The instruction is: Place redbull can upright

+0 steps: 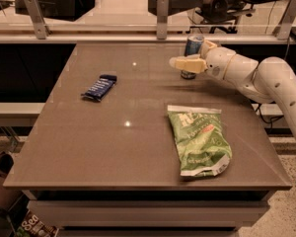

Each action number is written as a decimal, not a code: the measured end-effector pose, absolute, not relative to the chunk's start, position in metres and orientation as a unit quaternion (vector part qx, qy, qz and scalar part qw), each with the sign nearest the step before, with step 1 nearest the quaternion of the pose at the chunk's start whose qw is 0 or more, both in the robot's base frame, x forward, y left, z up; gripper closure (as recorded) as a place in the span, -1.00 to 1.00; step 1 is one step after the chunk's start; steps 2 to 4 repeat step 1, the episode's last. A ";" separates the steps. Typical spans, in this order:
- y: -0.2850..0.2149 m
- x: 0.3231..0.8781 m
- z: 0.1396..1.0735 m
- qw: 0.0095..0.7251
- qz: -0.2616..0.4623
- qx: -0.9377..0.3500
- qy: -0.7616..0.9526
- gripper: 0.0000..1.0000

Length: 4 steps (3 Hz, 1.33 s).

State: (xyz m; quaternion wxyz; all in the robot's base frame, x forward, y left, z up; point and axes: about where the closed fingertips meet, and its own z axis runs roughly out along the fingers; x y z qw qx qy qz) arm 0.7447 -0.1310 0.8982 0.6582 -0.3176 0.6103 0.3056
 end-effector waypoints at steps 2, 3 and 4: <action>-0.131 0.745 0.898 0.658 0.306 -0.318 0.610 -1.00; -0.131 0.745 0.898 0.658 0.306 -0.318 0.610 -1.00; -0.131 0.745 0.898 0.658 0.306 -0.318 0.610 -1.00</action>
Offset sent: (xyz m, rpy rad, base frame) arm 0.0000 0.0000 0.0000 0.0000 0.0000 0.0000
